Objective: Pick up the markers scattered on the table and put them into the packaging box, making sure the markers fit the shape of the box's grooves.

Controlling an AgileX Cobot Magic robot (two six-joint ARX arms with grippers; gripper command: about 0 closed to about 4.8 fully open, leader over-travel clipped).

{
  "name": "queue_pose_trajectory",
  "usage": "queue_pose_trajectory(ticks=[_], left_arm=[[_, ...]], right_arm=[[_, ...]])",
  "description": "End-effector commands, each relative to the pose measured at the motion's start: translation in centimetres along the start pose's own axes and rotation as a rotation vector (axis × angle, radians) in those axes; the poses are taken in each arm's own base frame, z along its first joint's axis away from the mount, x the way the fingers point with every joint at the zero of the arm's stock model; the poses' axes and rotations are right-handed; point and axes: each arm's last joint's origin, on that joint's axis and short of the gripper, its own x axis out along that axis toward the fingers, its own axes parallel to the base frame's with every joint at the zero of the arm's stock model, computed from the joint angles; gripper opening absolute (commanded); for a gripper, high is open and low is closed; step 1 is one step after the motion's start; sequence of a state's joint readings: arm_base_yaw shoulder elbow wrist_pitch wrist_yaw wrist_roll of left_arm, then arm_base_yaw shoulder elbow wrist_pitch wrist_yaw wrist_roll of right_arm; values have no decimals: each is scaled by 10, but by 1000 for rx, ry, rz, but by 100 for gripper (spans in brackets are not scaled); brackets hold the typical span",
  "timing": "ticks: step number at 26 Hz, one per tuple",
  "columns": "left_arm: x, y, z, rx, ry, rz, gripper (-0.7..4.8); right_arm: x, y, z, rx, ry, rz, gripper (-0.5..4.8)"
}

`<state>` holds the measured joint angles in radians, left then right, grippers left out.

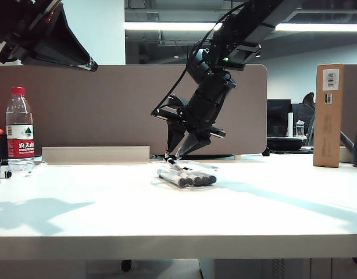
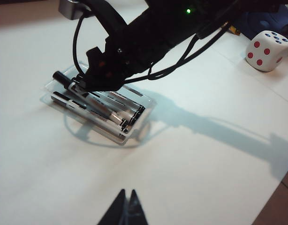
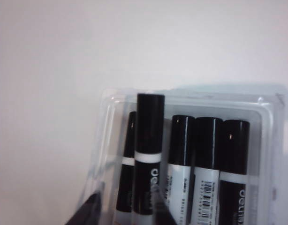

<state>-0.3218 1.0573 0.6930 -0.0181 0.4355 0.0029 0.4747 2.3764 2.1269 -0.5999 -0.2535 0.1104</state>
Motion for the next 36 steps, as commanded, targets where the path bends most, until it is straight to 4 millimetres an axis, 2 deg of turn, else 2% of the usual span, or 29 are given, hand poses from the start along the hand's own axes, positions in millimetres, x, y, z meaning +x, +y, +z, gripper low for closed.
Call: queue_pose_trajectory(ticks=[1,5,9,21,24,26,30,36], left_arm=[[-1,0,2,1,-9,6,-4],[-1,1,2,2,-9,37,-4],[-1,1,2,2,-9,42,-4],[-1,1,2,1,-9,43,-4],[-1,1,2,1,-9,43,-4],[-1,1,2,1,-9,43,-4],[-1,1,2,1,-8,42,-4],[-1,1,1,-2,-2,42,-4]], right_arm=[[-4,2,4,-16,-23,-1,151],[-10,4,6,-14,-14,13,151],[-12,3,12,-21,-53,-62,145],[12,-5,1,-36,-18,-77,143],[12,-5,-5,-23,40,-81,69],[12,-6,-10,-20,94,-84,48],[9,-5,-12,-18,115,-77,49],[-1,-1,1,-26,76,-73,53]])
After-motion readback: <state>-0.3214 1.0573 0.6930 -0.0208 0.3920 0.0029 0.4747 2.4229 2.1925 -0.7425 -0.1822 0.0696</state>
